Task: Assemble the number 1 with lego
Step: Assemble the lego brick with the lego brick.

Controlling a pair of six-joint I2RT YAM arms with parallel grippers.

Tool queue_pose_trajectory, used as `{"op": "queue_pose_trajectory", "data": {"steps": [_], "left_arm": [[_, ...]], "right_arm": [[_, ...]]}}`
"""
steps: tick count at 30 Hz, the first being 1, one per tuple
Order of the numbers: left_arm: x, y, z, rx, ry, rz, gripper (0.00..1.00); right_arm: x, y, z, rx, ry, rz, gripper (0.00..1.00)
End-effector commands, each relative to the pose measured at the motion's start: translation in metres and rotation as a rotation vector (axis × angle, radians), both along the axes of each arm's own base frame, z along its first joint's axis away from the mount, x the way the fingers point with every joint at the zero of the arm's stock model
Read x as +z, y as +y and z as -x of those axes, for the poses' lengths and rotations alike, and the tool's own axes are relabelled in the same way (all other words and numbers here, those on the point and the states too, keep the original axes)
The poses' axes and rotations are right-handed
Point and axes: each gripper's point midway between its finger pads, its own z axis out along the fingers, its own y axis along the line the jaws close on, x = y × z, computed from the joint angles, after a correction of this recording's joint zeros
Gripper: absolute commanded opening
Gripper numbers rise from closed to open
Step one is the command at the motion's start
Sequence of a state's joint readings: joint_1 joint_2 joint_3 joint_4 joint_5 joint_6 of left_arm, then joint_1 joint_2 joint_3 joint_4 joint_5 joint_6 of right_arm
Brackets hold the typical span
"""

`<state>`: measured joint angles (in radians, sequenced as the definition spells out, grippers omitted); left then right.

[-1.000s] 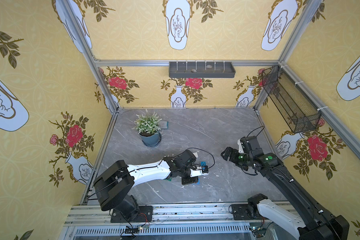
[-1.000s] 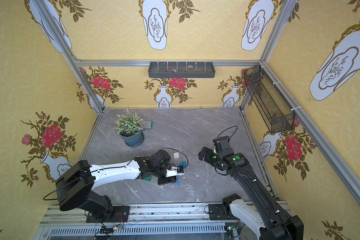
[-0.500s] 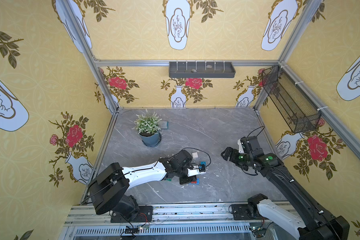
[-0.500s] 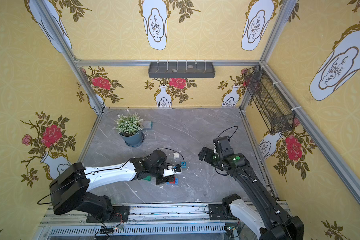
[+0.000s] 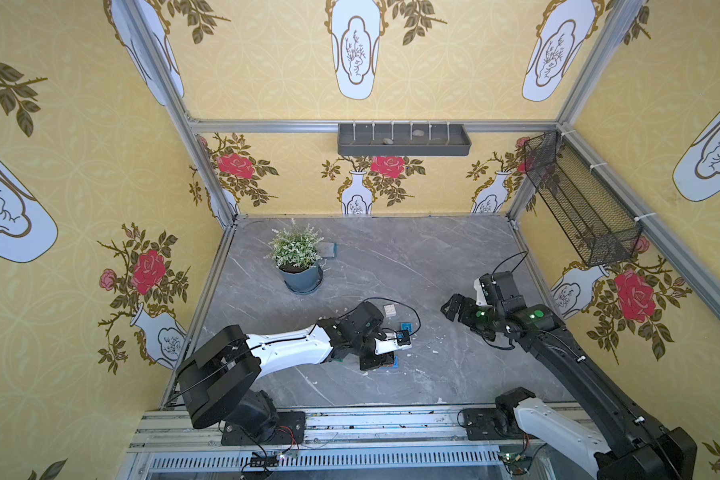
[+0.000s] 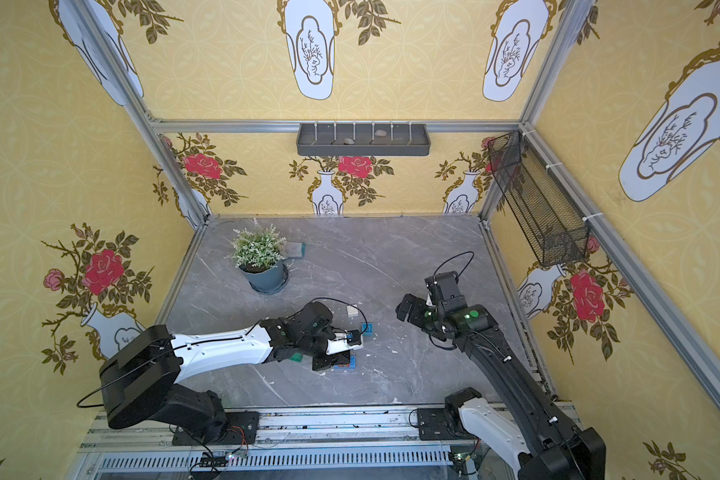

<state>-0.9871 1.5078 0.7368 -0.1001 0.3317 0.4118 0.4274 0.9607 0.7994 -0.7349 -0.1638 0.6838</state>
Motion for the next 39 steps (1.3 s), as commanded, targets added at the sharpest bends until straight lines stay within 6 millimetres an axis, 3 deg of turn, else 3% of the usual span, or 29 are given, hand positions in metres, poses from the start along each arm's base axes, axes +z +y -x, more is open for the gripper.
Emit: {"op": "queue_pose_trajectory", "data": {"steps": [1,7,39], "left_arm": [[-0.013,0.009,0.002,0.01,0.004,-0.045,0.0],[-0.023,0.013,0.007,0.005,0.01,-0.058,0.0],[-0.024,0.002,-0.005,0.068,0.005,-0.065,0.0]], "right_arm": [[0.004,0.002,-0.003,0.005,-0.009,-0.007,0.98],[0.006,0.001,-0.003,-0.001,-0.013,-0.001,0.98],[0.013,-0.002,-0.005,0.013,-0.028,0.002,0.98]]}}
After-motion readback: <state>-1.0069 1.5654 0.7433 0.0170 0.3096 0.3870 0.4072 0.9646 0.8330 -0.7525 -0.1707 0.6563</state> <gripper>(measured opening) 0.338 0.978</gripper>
